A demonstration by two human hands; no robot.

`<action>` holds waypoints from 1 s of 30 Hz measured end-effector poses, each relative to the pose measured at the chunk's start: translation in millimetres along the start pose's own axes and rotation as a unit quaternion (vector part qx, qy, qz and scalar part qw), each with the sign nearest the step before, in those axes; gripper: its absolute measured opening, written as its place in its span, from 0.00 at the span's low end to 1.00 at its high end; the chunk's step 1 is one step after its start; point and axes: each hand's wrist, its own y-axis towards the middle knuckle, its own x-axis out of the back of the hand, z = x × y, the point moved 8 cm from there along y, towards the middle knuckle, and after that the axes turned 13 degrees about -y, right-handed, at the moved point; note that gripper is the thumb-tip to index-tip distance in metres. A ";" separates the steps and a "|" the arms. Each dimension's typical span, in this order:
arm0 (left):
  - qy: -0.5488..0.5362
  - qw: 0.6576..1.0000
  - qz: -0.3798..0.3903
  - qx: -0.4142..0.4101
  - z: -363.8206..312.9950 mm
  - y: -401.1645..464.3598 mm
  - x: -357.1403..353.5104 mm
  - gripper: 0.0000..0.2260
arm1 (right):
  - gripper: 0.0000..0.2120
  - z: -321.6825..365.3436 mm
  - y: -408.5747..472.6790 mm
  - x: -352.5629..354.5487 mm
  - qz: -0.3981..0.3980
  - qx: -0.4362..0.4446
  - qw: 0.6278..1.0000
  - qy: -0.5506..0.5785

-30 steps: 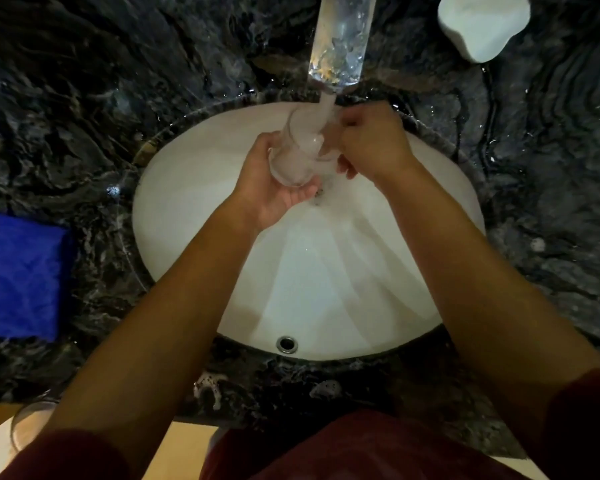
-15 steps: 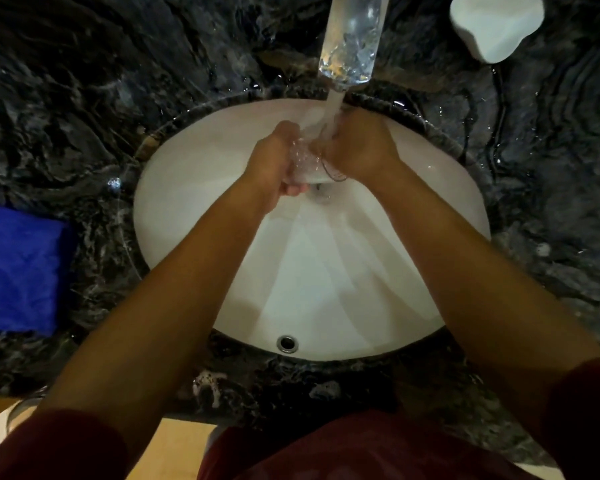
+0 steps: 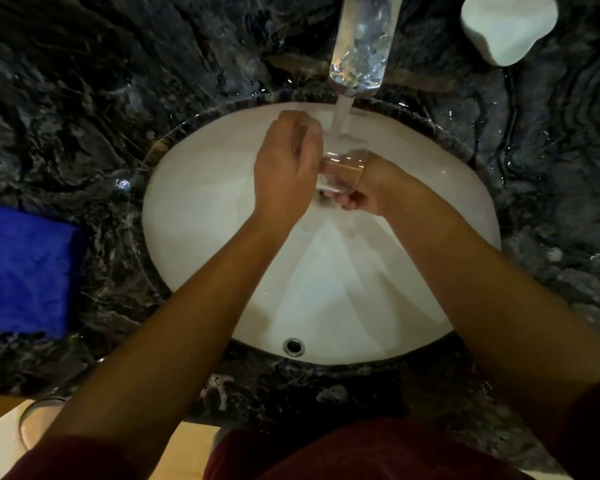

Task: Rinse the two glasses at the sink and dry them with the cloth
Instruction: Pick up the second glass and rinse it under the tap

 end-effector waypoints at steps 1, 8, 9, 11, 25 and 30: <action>0.021 0.999 0.011 0.022 -1.6 3.0 -0.7 0.11 | 0.10 2.7 -0.3 3.2 -0.015 -0.007 0.999 0.032; 0.082 0.984 0.102 0.123 -4.4 14.1 2.2 0.15 | 0.10 4.0 -10.8 6.1 -0.025 0.050 0.980 0.191; 0.054 0.985 0.076 0.143 -2.5 12.0 7.7 0.15 | 0.11 8.0 -12.2 4.1 -0.011 0.067 0.978 0.198; -0.045 0.977 0.003 0.207 5.8 8.4 18.1 0.15 | 0.15 21.6 -16.6 2.7 -0.009 0.118 0.978 0.169; -0.121 0.902 0.210 0.359 5.1 -33.5 2.3 0.24 | 0.31 12.4 -31.3 4.1 -0.112 0.111 0.987 0.032; -0.217 0.850 0.223 0.426 11.7 -44.4 -9.2 0.29 | 0.34 11.2 -26.6 7.0 -0.121 0.061 0.991 0.001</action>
